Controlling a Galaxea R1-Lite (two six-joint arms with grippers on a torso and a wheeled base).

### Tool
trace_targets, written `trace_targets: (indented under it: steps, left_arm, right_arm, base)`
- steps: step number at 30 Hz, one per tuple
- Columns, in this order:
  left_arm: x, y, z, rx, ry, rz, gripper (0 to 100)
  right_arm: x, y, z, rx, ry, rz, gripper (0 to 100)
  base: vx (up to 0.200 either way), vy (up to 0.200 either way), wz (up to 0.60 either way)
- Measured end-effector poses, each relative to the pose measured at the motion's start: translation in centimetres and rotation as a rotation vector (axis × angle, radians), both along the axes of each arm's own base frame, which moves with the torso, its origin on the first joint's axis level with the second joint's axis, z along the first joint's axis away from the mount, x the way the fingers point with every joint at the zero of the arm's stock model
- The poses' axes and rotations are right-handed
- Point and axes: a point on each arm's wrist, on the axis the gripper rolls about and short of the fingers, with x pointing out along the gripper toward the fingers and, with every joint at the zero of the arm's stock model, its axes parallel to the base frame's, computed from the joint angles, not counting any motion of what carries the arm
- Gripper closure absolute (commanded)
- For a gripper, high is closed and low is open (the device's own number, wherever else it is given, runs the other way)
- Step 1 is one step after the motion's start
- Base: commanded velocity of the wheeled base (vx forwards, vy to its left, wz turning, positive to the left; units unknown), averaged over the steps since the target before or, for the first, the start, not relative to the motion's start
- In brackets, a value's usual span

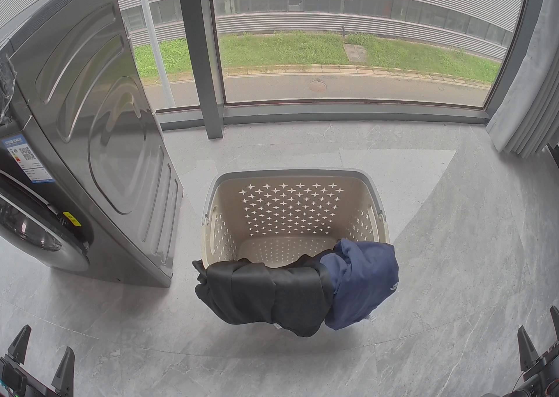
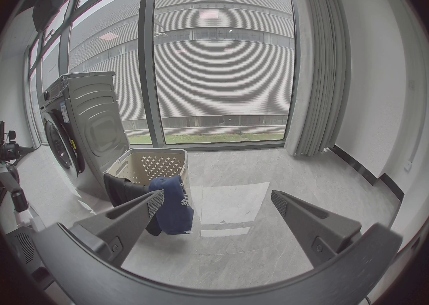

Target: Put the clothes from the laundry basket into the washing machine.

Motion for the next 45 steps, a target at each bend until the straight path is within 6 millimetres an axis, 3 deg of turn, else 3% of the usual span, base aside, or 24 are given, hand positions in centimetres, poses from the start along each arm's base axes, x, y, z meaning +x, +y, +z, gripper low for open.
trace_targets:
  steps: [4, 16, 37, 45]
  left_arm:
    - [0.00, 0.00, 0.00, 0.000, 0.000, 0.000, 0]
    - [0.00, 0.00, 0.00, 0.002, 0.000, 0.001, 0]
    - [0.00, 0.00, 0.00, 0.000, 0.000, 0.001, 0]
    - [0.00, 0.00, 0.00, 0.001, 0.000, 0.000, 0]
  right_arm:
    - [0.00, 0.00, 0.00, 0.000, 0.000, 0.000, 0]
    - [0.00, 0.00, 0.00, 0.000, 0.000, 0.001, 0]
    - [0.00, 0.00, 0.00, 0.000, 0.000, 0.001, 0]
    - [0.00, 0.00, 0.00, 0.000, 0.000, 0.002, 0]
  base:
    - [0.000, -0.200, 0.00]
    - [0.000, 0.000, 0.00]
    - [0.200, 0.000, 0.00]
    - [0.000, 0.000, 0.00]
